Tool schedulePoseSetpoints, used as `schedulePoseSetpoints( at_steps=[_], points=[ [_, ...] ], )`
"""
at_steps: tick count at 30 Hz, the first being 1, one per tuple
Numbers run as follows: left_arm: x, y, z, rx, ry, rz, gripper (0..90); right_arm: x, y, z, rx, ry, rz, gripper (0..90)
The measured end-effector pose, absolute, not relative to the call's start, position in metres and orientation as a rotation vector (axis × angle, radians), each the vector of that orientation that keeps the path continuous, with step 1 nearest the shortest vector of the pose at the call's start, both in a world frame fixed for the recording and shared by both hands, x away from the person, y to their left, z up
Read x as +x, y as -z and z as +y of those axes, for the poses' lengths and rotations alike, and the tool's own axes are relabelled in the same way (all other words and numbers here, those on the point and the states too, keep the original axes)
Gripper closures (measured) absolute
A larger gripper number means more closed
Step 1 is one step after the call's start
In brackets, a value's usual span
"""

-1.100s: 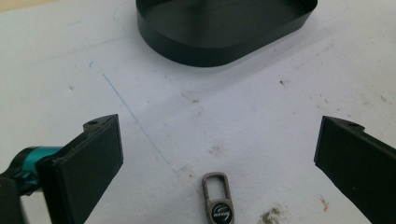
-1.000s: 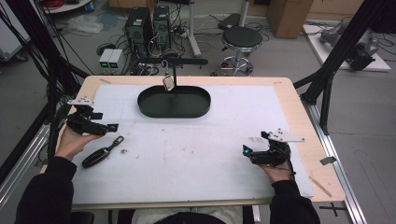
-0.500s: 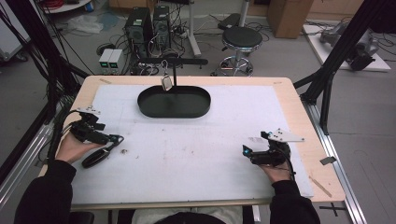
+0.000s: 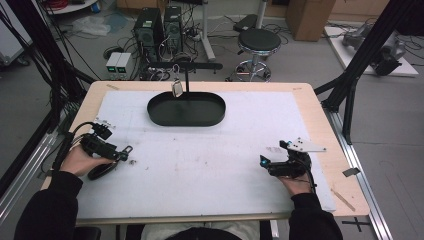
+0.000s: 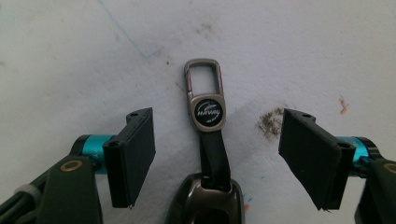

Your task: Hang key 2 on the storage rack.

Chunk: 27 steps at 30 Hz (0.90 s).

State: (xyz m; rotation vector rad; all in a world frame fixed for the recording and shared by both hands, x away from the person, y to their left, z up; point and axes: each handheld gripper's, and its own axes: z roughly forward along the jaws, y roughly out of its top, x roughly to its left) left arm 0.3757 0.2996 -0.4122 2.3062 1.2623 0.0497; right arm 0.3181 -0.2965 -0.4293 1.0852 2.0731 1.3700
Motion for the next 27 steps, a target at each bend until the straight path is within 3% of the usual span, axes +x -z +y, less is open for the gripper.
schedulePoseSetpoints(
  at_steps=[11, 15, 19, 27],
  points=[
    [0.3698, 0.4130, 0.2910, 2.402, -0.081, 1.263, 46.8, 0.3184, 0.4294, -0.2965, 1.073, -1.370, 2.077, 0.8],
    [0.3697, 0.4126, 0.2907, 2.413, -0.122, 1.292, 68.0, 0.3184, 0.4295, -0.2964, 1.073, -1.371, 2.078, 0.8],
    [0.3707, 0.4128, 0.2929, 2.394, -0.092, 1.326, 82.9, 0.3184, 0.4297, -0.2959, 1.080, -1.372, 2.083, 0.8],
    [0.3688, 0.4096, 0.2946, 2.376, -0.088, 1.299, 85.7, 0.3182, 0.4291, -0.2963, 1.074, -1.374, 2.077, 0.8]
  ],
)
